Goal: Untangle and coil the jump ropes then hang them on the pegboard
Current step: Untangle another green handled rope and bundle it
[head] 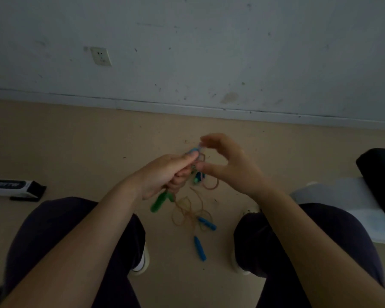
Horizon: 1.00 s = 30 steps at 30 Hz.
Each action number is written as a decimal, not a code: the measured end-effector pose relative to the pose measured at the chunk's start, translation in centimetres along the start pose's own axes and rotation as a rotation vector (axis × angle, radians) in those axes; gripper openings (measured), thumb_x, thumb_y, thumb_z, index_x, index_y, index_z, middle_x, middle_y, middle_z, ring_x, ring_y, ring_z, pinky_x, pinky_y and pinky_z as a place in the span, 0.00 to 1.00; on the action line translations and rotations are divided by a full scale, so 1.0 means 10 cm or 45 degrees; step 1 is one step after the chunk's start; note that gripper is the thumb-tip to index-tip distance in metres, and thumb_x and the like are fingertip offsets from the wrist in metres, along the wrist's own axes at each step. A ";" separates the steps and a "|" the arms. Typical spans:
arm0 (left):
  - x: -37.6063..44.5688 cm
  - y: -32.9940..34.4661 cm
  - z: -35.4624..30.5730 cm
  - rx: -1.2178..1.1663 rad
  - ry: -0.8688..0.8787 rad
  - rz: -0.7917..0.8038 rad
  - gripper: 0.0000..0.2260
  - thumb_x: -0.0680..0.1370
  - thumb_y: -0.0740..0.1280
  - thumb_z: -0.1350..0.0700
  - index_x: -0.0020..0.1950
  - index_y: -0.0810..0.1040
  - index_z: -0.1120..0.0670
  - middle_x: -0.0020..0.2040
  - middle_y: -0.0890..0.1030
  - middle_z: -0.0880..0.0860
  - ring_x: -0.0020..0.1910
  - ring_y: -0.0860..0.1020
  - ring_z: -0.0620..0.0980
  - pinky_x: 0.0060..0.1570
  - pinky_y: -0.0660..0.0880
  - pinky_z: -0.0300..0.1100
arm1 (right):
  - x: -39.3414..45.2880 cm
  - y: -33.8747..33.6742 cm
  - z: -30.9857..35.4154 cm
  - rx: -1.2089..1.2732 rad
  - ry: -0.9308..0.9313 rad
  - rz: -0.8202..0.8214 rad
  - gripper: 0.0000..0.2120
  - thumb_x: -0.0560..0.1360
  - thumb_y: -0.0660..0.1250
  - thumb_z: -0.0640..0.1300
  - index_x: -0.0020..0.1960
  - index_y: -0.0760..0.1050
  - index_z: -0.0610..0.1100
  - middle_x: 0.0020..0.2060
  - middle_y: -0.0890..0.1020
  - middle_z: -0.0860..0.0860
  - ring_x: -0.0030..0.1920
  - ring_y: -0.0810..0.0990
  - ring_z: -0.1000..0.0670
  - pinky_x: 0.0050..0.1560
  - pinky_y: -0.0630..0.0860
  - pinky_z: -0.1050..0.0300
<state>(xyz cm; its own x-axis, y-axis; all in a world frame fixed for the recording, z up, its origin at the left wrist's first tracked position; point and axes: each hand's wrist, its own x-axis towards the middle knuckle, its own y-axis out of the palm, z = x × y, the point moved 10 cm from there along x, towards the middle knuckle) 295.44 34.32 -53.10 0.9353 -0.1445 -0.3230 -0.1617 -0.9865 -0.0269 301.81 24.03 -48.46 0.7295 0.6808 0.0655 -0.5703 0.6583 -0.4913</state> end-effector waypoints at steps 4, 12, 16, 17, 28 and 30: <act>0.00 0.01 0.00 0.018 0.023 0.040 0.15 0.78 0.68 0.42 0.36 0.78 0.48 0.27 0.64 0.44 0.26 0.60 0.43 0.26 0.59 0.35 | -0.04 0.25 0.00 0.233 0.103 0.229 0.12 0.78 0.68 0.40 0.59 0.73 0.39 0.31 0.80 0.50 0.31 0.78 0.51 0.33 0.77 0.61; -0.02 -0.37 0.03 0.355 0.046 -0.157 0.09 0.81 0.67 0.50 0.48 0.85 0.51 0.32 0.81 0.48 0.32 0.79 0.46 0.38 0.75 0.35 | 0.01 -0.40 -0.20 0.047 0.178 -0.280 0.06 0.80 0.64 0.45 0.46 0.79 0.49 0.30 0.77 0.57 0.29 0.73 0.61 0.34 0.71 0.66; -0.05 -0.39 0.10 0.297 -0.028 -0.104 0.09 0.80 0.68 0.48 0.46 0.85 0.50 0.30 0.78 0.47 0.29 0.76 0.45 0.34 0.74 0.37 | -0.01 -0.43 -0.27 0.097 0.261 -0.225 0.07 0.80 0.63 0.43 0.47 0.78 0.45 0.35 0.80 0.50 0.35 0.79 0.54 0.44 0.79 0.56; -0.05 -0.38 0.13 0.252 -0.044 -0.082 0.08 0.80 0.68 0.50 0.48 0.84 0.52 0.29 0.74 0.46 0.28 0.72 0.44 0.31 0.72 0.36 | 0.00 -0.37 -0.24 0.154 0.250 -0.142 0.07 0.80 0.63 0.42 0.47 0.79 0.43 0.36 0.81 0.49 0.35 0.80 0.53 0.44 0.79 0.57; -0.02 -0.13 0.21 0.277 -0.111 0.083 0.04 0.81 0.67 0.62 0.55 0.80 0.59 0.40 0.85 0.53 0.37 0.83 0.50 0.41 0.79 0.41 | 0.01 0.00 -0.19 0.078 0.218 0.151 0.06 0.77 0.70 0.45 0.44 0.82 0.43 0.22 0.72 0.59 0.22 0.66 0.60 0.26 0.63 0.67; -0.03 -0.24 0.24 0.319 -0.123 0.010 0.03 0.80 0.68 0.62 0.53 0.80 0.59 0.39 0.86 0.54 0.38 0.83 0.50 0.44 0.80 0.42 | 0.03 -0.27 -0.27 0.105 0.252 -0.057 0.07 0.78 0.68 0.46 0.42 0.81 0.47 0.23 0.72 0.58 0.23 0.65 0.60 0.27 0.64 0.63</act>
<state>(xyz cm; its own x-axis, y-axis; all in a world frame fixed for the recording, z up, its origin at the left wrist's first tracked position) 294.81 36.95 -55.16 0.9011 -0.1324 -0.4129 -0.2533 -0.9337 -0.2532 304.59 21.54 -49.47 0.8100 0.5794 -0.0905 -0.5589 0.7160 -0.4184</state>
